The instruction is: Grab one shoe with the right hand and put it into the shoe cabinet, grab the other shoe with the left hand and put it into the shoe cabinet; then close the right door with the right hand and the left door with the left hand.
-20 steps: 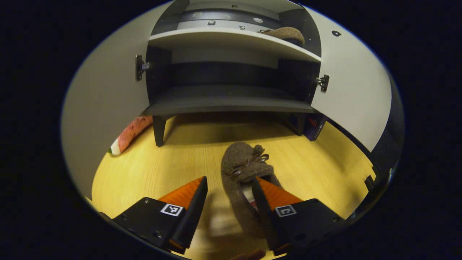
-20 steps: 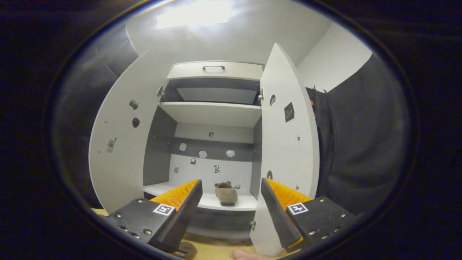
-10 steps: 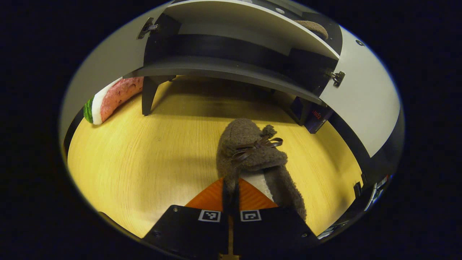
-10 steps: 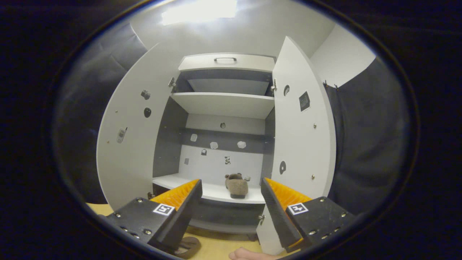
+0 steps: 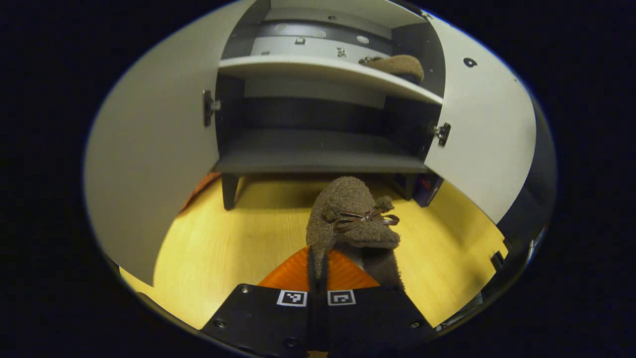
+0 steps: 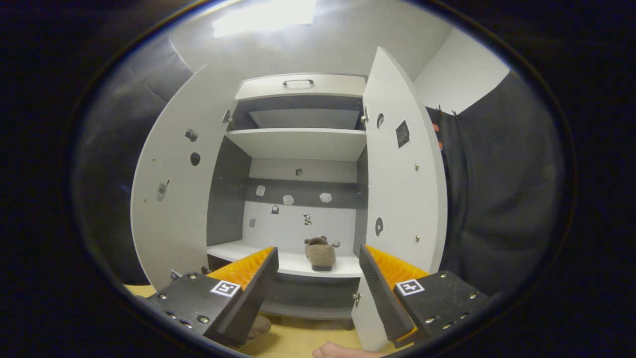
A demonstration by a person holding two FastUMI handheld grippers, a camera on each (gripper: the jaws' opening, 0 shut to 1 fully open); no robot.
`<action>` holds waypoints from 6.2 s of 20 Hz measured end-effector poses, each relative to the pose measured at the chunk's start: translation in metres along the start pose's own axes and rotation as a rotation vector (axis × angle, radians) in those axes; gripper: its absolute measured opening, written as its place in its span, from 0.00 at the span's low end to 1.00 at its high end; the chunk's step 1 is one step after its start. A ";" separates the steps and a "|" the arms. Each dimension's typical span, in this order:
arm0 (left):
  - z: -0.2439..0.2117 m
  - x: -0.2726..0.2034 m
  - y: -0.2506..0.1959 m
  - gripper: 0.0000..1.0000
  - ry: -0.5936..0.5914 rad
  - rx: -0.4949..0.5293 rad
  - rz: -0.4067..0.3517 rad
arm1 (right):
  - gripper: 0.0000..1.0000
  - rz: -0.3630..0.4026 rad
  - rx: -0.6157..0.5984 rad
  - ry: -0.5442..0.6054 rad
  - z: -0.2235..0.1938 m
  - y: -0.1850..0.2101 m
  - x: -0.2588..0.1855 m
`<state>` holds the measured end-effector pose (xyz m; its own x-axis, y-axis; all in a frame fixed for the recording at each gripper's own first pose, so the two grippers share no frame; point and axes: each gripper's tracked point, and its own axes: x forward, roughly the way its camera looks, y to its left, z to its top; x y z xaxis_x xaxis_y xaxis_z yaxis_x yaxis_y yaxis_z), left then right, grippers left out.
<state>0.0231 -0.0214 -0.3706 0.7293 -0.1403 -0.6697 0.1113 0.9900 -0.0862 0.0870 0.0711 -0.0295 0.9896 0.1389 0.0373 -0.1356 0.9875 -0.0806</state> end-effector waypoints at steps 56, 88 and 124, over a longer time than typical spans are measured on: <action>0.391 0.007 0.037 0.99 -0.557 0.053 0.298 | 0.98 -0.005 0.190 -0.016 -0.036 -0.020 -0.151; 0.211 -0.201 -0.079 0.96 -0.604 0.132 -0.250 | 0.98 0.000 0.129 0.198 -0.007 -0.277 0.018; 0.177 -0.226 -0.016 0.96 -0.583 0.090 -0.040 | 0.92 -0.030 0.003 0.121 0.018 -0.129 0.059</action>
<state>-0.0244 -0.0077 -0.0870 0.9712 -0.1864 -0.1486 0.1851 0.9825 -0.0228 0.1621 -0.0463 0.0011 0.9917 0.0998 -0.0812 -0.1062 0.9912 -0.0785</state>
